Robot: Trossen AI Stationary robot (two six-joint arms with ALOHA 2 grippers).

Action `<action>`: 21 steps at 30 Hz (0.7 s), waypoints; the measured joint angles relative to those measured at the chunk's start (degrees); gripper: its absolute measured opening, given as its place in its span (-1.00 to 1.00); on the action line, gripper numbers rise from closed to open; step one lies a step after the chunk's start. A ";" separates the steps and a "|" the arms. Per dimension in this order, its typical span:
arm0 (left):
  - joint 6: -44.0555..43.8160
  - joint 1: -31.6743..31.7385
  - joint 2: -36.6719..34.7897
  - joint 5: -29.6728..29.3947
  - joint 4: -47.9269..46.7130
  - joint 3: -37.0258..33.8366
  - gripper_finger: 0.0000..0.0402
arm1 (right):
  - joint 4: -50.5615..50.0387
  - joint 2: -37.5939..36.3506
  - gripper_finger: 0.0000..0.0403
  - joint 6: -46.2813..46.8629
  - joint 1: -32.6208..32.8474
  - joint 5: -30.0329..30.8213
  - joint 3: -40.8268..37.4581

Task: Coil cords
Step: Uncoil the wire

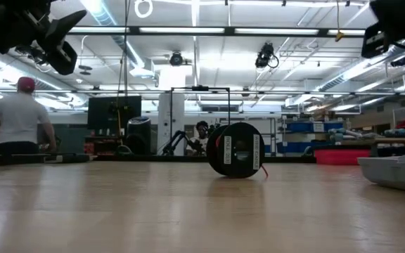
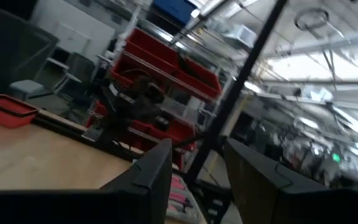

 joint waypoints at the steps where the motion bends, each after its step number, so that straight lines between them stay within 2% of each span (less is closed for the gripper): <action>1: -0.14 0.00 0.00 -0.89 0.26 0.00 -0.24 | 3.07 0.00 -0.83 3.21 -0.02 -0.12 0.04; 5: -0.22 0.00 0.55 -6.27 3.14 0.00 -0.24 | 10.02 0.00 -0.83 12.36 -0.02 -0.14 0.17; 7: -0.24 0.03 1.61 -8.56 4.57 0.00 -0.24 | 8.69 0.01 -0.83 13.05 -0.17 0.18 0.18; 11: -1.66 0.02 5.39 -10.96 5.16 0.21 -0.24 | 3.47 1.92 -0.86 13.26 -1.88 6.10 0.17; 16: -2.06 0.00 15.75 -12.21 6.41 3.48 -0.24 | -0.09 7.72 -0.97 13.55 -6.99 7.14 3.47; 21: 6.29 0.04 26.48 -12.81 10.51 8.52 -0.24 | -4.53 15.06 -0.96 11.04 -11.51 3.84 9.38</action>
